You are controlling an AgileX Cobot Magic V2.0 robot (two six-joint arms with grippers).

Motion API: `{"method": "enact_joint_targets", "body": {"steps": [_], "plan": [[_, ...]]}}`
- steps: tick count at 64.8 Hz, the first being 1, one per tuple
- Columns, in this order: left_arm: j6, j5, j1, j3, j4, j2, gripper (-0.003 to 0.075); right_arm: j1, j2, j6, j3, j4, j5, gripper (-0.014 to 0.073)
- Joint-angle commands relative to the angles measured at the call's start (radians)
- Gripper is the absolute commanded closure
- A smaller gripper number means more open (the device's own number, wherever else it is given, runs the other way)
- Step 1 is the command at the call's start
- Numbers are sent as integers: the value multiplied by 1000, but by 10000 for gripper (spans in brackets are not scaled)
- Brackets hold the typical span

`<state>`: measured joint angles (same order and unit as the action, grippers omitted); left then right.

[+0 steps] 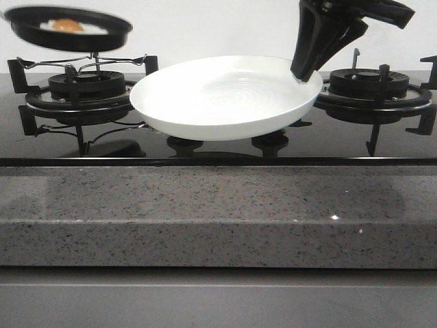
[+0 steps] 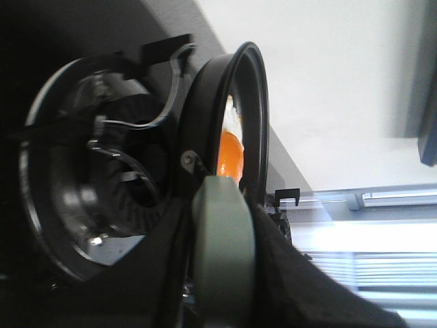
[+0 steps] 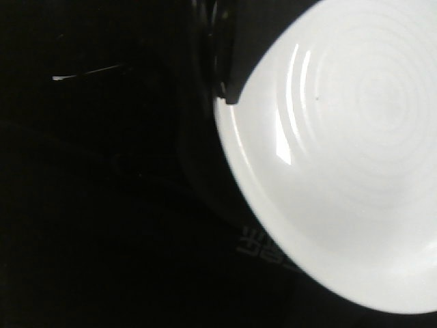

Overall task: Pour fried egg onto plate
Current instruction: 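Grasp the pan's green handle with the left gripper and lift it, then tilt the pan over the plate with the left gripper, sliding egg out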

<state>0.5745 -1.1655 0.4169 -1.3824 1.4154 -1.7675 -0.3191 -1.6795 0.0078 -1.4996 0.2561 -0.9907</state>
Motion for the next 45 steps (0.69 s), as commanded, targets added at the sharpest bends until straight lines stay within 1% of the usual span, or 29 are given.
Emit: {"method": "enact_joint_targets", "body": {"steps": [1,9,18,28,38,45], "plan": [[36,-10,-14,-32,99,117,739,2,45,-8,-22,19,37,655],[54,53,-40,-32,56,195,739,2,45,-8,-22,19,37,655],[71,128,-98,-32,-14,272,739,2,45,-8,-22,19,37,655],[71,226,-204,-32,-113,347,739,2,45,-8,-22,19,37,655],[72,290,-325,-32,-200,398,739,2,45,-8,-22,19,37,655],[128,366,-419,-32,-276,422,739,2,45,-8,-22,19,37,655]]}}
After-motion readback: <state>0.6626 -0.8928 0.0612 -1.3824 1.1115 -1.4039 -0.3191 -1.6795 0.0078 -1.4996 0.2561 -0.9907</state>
